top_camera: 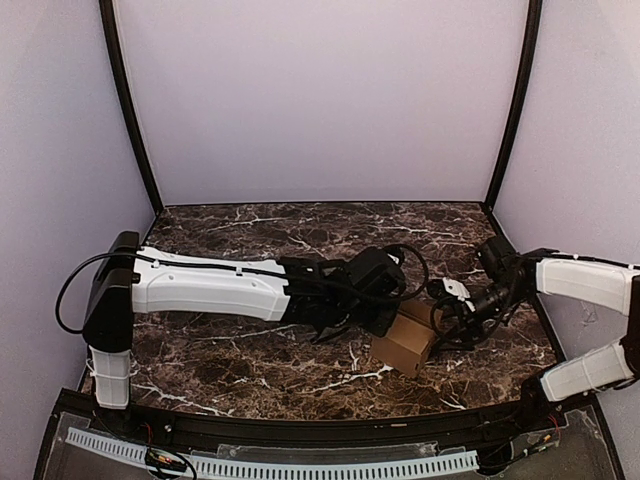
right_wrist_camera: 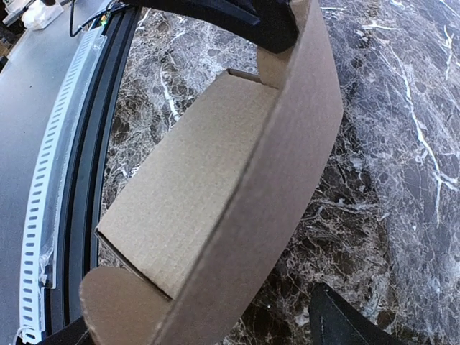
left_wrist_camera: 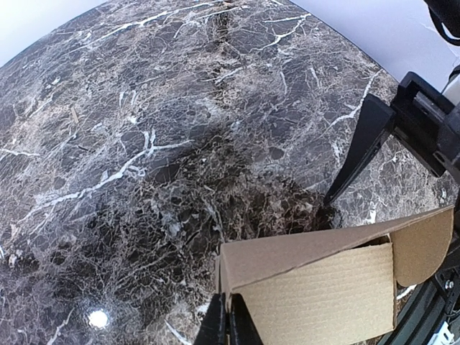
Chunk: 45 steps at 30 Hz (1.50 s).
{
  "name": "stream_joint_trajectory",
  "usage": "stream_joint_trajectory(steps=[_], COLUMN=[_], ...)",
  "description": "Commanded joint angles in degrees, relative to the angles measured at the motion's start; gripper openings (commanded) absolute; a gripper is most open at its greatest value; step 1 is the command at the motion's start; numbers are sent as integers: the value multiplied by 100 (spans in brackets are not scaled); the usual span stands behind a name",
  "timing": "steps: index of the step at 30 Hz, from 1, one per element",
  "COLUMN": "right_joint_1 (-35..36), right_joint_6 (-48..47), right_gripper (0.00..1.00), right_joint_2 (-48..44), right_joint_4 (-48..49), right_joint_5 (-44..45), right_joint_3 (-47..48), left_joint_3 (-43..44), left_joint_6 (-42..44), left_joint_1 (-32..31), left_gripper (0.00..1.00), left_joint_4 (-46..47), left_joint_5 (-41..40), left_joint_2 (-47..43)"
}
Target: Fold the paper box
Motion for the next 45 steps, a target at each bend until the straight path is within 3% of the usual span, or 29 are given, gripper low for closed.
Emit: stream_joint_trajectory(steps=[1, 11, 22, 31, 45], right_joint_1=[26, 11, 28, 53, 948], right_joint_6=[-390, -959, -1120, -460, -2], right_gripper=[82, 82, 67, 57, 50], right_joint_2=[-281, -197, -518, -889, -985], right_joint_4=[-347, -1250, -2023, -1582, -968], right_joint_5=[154, 419, 577, 685, 1375], right_joint_3=[195, 829, 1328, 1451, 1003], left_joint_3=[-344, -393, -450, -426, -571], left_joint_6=[58, 225, 425, 544, 561], left_joint_1=[-76, -77, -125, -180, -208], left_gripper=[1, 1, 1, 1, 1], left_joint_4=[-828, -823, -723, -633, -469], left_joint_5=[111, 9, -190, -272, -384], left_joint_2=[287, 283, 281, 286, 287])
